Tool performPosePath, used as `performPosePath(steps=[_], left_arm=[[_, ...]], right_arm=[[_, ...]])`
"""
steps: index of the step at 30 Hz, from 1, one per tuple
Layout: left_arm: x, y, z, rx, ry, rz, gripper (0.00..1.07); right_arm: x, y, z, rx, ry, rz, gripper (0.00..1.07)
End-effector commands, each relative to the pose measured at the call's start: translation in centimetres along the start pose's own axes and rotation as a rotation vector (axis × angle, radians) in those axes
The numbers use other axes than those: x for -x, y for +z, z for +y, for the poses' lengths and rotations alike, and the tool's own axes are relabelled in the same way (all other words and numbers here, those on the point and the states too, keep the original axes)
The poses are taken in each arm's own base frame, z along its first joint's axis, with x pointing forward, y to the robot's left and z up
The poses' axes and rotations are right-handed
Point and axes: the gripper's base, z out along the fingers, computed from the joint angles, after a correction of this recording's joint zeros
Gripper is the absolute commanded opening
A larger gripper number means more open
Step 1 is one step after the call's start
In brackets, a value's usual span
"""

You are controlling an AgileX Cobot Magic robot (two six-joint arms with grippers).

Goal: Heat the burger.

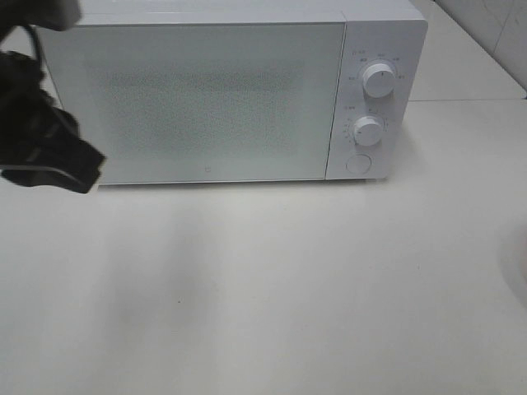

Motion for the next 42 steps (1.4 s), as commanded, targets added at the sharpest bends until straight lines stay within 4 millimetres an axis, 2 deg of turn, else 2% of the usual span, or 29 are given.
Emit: performPosePath(steps=[1,2,4,5,7,8,9,10,13,14,15,16,17,18,19,20,22,23,31,42], left_arm=[[-3.3,-2.2,3.4,0.083,-0.11,0.035,0.85],[-3.3,-2.2,3.4,0.083,-0.11,0.035,0.85],[-5.1,-3.2,5.0,0.13,-0.131,0.042,1.06],[-5.1,-3.2,5.0,0.13,-0.131,0.042,1.06],[-8.9,-4.8,7.6,0.214,-0.187,0.027,1.05],[-8.9,-4.8,7.6,0.214,-0.187,0.027,1.05],[-10.1,-5.1,7.9,0.225,-0.218,0.028,1.05],[-11.9,-5.5,7.3,0.22,-0.272,-0.009,1.05],[-12.8,-5.7,6.9,0.223,-0.293,-0.028,1.05],[-14.7,-5.8,6.0,0.225,-0.323,-0.044,1.05],[-15.8,-5.8,5.3,0.226,-0.338,-0.057,1.05],[-15.8,-5.8,5.3,0.226,-0.338,-0.057,1.05],[-17.4,-6.0,4.2,0.221,-0.351,-0.084,1.05],[-18.2,-6.2,3.6,0.225,-0.358,-0.115,1.05],[-18.2,-6.2,3.6,0.225,-0.358,-0.115,1.05],[-18.9,-7.5,2.8,0.265,-0.347,-0.21,1.05],[-19.3,-8.0,2.4,0.285,-0.336,-0.26,1.05],[-20.2,-8.9,1.6,0.323,-0.32,-0.346,1.05],[-23.2,-10.8,-0.3,0.446,-0.286,-0.569,1.05],[-23.6,-11.0,-0.3,0.468,-0.311,-0.596,1.05]], right_arm=[[-0.2,-0.3,0.1,0.0,0.009,-0.032,0.75],[-0.2,-0.3,0.1,0.0,0.009,-0.032,0.75],[-0.2,-0.3,0.1,0.0,0.009,-0.032,0.75],[-0.2,-0.3,0.1,0.0,0.009,-0.032,0.75],[-0.2,-0.3,0.1,0.0,0.008,-0.032,0.75],[-0.2,-0.3,0.1,0.0,0.008,-0.032,0.75],[-0.2,-0.3,0.1,0.0,0.008,-0.032,0.75],[-0.2,-0.3,0.1,0.0,0.008,-0.032,0.75],[-0.2,-0.3,0.1,0.0,0.008,-0.032,0.75],[-0.2,-0.3,0.1,0.0,0.008,-0.032,0.75],[-0.2,-0.3,0.1,0.0,0.008,-0.032,0.75],[-0.2,-0.3,0.1,0.0,0.008,-0.032,0.75],[-0.2,-0.3,0.1,0.0,0.008,-0.032,0.75],[-0.2,-0.3,0.1,0.0,0.008,-0.032,0.75],[-0.2,-0.3,0.1,0.0,0.008,-0.032,0.75],[-0.2,-0.3,0.1,0.0,0.009,-0.032,0.75],[-0.2,-0.3,0.1,0.0,0.009,-0.032,0.75],[-0.2,-0.3,0.1,0.0,0.009,-0.032,0.75],[-0.2,-0.3,0.1,0.0,0.009,-0.032,0.75],[-0.2,-0.3,0.1,0.001,0.007,-0.027,0.75]])
